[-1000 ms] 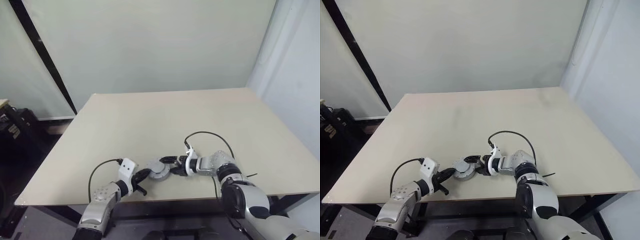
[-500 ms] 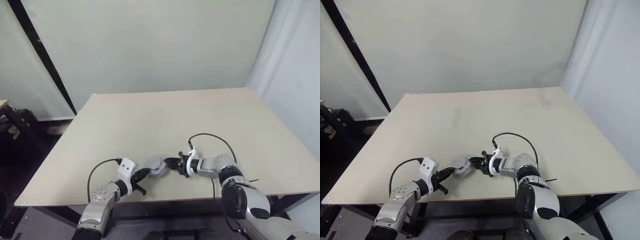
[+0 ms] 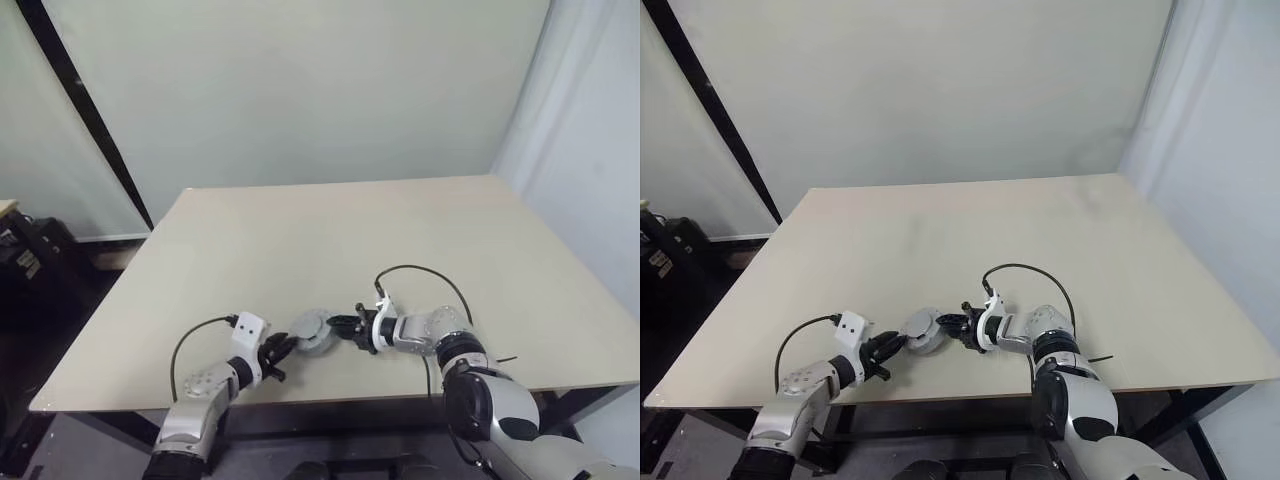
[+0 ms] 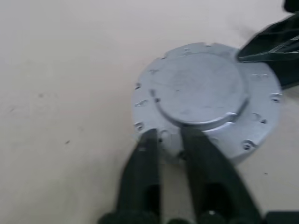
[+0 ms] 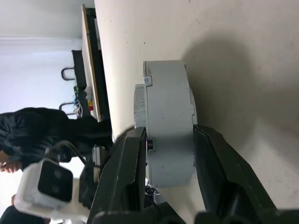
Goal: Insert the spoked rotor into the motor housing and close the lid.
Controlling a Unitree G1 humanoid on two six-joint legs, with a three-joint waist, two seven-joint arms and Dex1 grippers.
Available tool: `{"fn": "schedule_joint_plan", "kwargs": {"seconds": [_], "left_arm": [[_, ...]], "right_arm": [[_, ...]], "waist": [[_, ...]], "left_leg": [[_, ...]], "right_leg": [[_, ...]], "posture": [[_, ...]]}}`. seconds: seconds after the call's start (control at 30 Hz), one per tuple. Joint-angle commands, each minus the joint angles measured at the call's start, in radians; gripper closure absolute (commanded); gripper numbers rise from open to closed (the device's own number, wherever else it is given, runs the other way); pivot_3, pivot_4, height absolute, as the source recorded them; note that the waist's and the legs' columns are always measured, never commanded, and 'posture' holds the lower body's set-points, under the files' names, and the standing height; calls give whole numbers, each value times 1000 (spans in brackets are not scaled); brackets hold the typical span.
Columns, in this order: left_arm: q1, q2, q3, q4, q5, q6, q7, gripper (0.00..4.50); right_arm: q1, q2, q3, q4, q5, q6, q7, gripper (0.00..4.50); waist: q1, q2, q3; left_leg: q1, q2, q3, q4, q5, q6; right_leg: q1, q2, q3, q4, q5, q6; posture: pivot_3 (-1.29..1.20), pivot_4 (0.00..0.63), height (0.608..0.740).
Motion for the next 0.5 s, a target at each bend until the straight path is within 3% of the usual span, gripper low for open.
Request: {"fn": "schedule_joint_plan", "kwargs": {"seconds": [0.03, 0.23, 0.5], "left_arm": [[-5, 10, 40, -75, -90, 100, -29, 2184], [35, 37, 169, -171, -220, 213, -21, 91], [96, -2, 339, -250, -454, 379, 29, 0]], "right_arm": [[6, 14, 21, -9, 9, 18, -11, 3303], [9, 16, 19, -24, 29, 25, -6, 3303], [25, 42, -17, -98, 102, 72, 10, 3303]], "waist": [[-3, 0, 0], [-24, -1, 0], [-29, -2, 1]], "left_leg": [[-1, 0, 0, 0, 0, 0], [-2, 0, 0, -4, -1, 1], [-1, 0, 0, -10, -2, 2]], "right_leg": [[0, 0, 0, 0, 0, 0], [-3, 0, 1, 0, 1, 2], [-5, 0, 2, -3, 1, 2]], "posture": [[0, 0, 740], [0, 0, 740], [0, 0, 740]]}}
